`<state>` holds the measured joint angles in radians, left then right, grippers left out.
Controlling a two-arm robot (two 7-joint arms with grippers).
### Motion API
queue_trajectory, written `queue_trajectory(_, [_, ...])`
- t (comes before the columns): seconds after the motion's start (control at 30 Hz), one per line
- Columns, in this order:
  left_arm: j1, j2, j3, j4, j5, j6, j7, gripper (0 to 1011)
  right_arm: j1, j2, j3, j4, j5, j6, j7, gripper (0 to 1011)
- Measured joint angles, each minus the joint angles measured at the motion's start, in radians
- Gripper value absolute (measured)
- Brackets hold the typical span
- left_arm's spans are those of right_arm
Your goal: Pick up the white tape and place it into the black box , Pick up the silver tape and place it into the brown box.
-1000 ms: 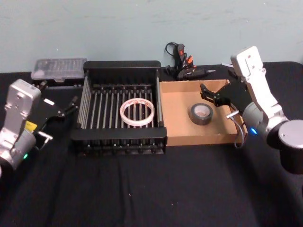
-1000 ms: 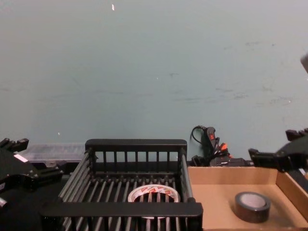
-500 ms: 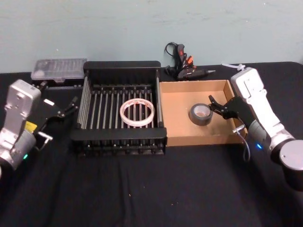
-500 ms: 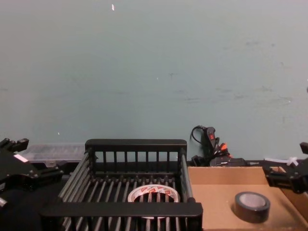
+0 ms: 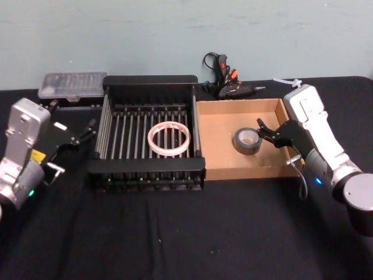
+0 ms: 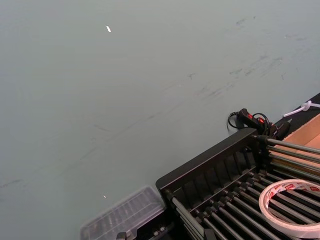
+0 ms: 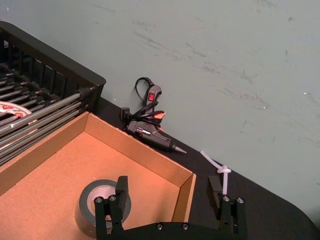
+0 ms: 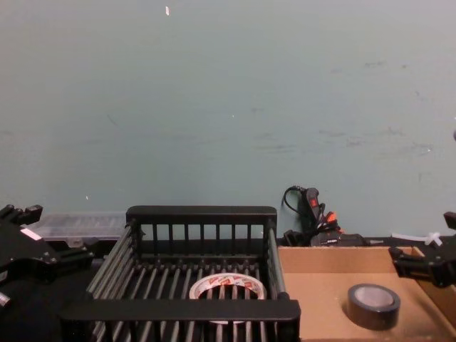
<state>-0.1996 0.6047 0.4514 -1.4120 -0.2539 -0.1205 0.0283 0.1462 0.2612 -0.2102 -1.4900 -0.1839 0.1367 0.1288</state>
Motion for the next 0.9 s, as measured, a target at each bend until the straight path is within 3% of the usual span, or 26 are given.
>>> queue_trajectory(0.9, [0.000,0.000,0.000,0.000,0.000,0.000,0.000,1001,0.002,0.001,-0.002,-0.001,0.005,0.004,0.003,1002])
